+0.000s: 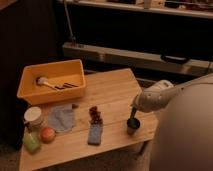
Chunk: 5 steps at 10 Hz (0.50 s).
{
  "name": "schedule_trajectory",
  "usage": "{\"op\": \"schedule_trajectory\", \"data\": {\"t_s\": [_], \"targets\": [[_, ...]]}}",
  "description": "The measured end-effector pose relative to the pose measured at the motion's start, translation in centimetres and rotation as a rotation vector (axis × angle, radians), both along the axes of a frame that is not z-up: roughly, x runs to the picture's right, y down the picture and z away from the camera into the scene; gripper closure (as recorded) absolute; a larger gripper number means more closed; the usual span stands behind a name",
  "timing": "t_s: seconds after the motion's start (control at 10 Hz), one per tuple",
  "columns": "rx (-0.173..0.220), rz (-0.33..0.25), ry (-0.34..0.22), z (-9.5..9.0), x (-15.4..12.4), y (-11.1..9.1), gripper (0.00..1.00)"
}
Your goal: Place pepper in metal cup
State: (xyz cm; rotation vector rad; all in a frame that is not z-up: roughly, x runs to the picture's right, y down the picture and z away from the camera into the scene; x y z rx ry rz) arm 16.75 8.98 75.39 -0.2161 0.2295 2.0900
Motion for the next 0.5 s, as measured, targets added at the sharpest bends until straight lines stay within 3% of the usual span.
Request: {"op": "schedule_trajectory", "data": {"t_s": [0.3,0.5], "targets": [[0.004,0.002,0.001,0.01,0.02,-0.13,0.2],[-0.016,0.034,-0.01,-0.05,0.32,-0.2,0.2]]}}
